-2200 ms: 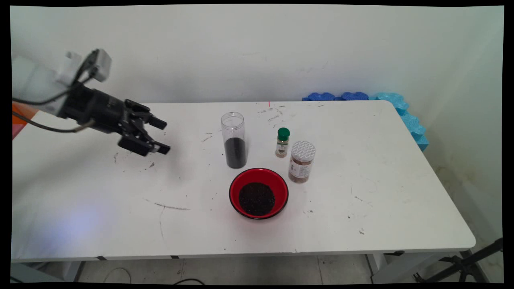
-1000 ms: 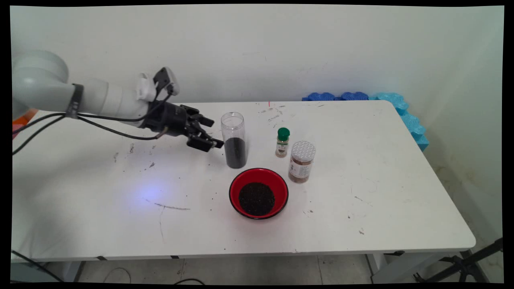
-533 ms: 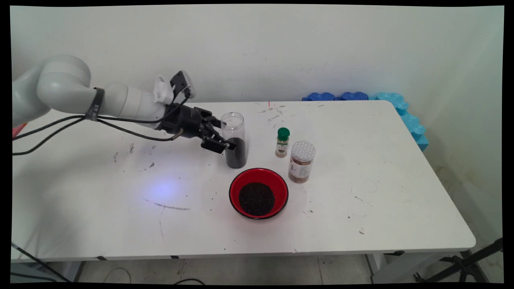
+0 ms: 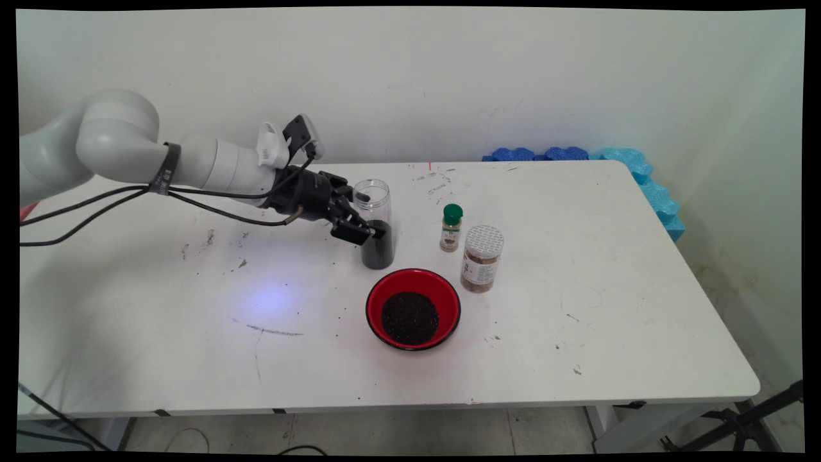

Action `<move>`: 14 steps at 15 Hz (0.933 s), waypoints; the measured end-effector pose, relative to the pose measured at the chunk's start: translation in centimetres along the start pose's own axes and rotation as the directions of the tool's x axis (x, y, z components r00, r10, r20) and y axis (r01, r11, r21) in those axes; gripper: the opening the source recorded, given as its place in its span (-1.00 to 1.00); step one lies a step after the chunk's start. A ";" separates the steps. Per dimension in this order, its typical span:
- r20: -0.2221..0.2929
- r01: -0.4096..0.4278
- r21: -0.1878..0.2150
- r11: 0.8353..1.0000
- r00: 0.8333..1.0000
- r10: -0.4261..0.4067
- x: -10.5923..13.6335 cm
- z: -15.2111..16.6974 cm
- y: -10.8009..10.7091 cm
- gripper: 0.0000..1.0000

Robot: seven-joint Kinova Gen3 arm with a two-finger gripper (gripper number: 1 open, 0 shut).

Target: Pick up the black seasoning powder from the table, then pour the black seasoning powder in the red bowl

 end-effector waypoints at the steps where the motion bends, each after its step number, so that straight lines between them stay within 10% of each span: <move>1: -0.001 -0.002 0.003 1.000 1.000 0.002 0.1 0.1 0.0 -1.00; 14: 0.070 -0.054 0.004 0.999 0.996 0.054 1.8 -7.1 0.7 -1.00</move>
